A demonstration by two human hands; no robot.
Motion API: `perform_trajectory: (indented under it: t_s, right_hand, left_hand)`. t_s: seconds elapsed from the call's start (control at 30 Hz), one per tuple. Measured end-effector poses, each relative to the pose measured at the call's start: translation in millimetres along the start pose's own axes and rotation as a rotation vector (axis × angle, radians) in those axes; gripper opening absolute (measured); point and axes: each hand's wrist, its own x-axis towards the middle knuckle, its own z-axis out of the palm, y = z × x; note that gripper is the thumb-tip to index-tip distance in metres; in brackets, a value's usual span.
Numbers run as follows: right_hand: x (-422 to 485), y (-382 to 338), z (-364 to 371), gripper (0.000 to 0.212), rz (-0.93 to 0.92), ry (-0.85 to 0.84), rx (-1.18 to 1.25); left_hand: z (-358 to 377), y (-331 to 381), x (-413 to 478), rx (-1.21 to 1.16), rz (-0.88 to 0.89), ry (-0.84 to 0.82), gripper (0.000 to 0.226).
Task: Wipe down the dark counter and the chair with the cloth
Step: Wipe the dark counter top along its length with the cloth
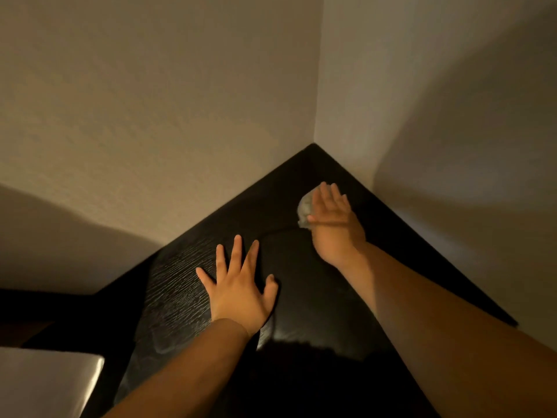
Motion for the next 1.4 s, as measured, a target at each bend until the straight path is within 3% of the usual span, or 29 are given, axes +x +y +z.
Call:
perform_trajectory:
  t_s: [0.13, 0.27, 0.33, 0.37, 0.47, 0.5, 0.63, 0.7, 0.87, 1.03, 1.2, 1.4]
  right_hand:
    - [-35, -34, 19, 0.063, -0.304, -0.016, 0.036]
    - [23, 1, 4, 0.058, -0.361, 0.015, -0.037]
    - [67, 19, -16, 0.049, -0.538, -0.159, -0.058]
    - [85, 31, -18, 0.044, -0.514, -0.149, 0.016]
    - [100, 26, -20, 0.049, -0.01, 0.152, 0.126]
    - [94, 16, -20, 0.049, 0.053, 0.184, 0.087]
    - [66, -23, -6, 0.075, -0.149, -0.055, 0.021]
    - [64, -16, 1, 0.075, -0.254, -0.016, -0.008]
    - [118, 6, -27, 0.05, -0.055, 0.132, 0.011]
    - [100, -7, -11, 0.047, 0.066, 0.258, 0.069]
    - [55, -24, 4, 0.059, -0.03, 0.14, -0.041]
    - [127, 5, -29, 0.023, 0.068, 0.192, -0.155]
  left_hand:
    - [-16, -11, 56, -0.055, 0.178, 0.113, 0.076]
    - [-24, -20, 96, -0.03, 0.303, 0.08, 0.077]
    - [-23, -19, 98, -0.003, 0.277, 0.084, 0.076]
    - [-21, -18, 98, 0.006, 0.273, 0.094, 0.075]
    - [-19, -19, 101, 0.012, 0.284, 0.098, 0.074]
    - [-18, -20, 102, 0.013, 0.284, 0.095, 0.074]
    - [-17, -21, 103, 0.02, 0.281, 0.093, 0.075]
    - [-17, -21, 104, 0.024, 0.281, 0.098, 0.075]
    - [-16, -21, 105, 0.018, 0.274, 0.107, 0.074]
    - [-15, -23, 106, 0.025, 0.277, 0.106, 0.075]
    - [-15, -22, 106, 0.025, 0.278, 0.108, 0.075]
    - [-17, -20, 106, 0.031, 0.275, 0.108, 0.075]
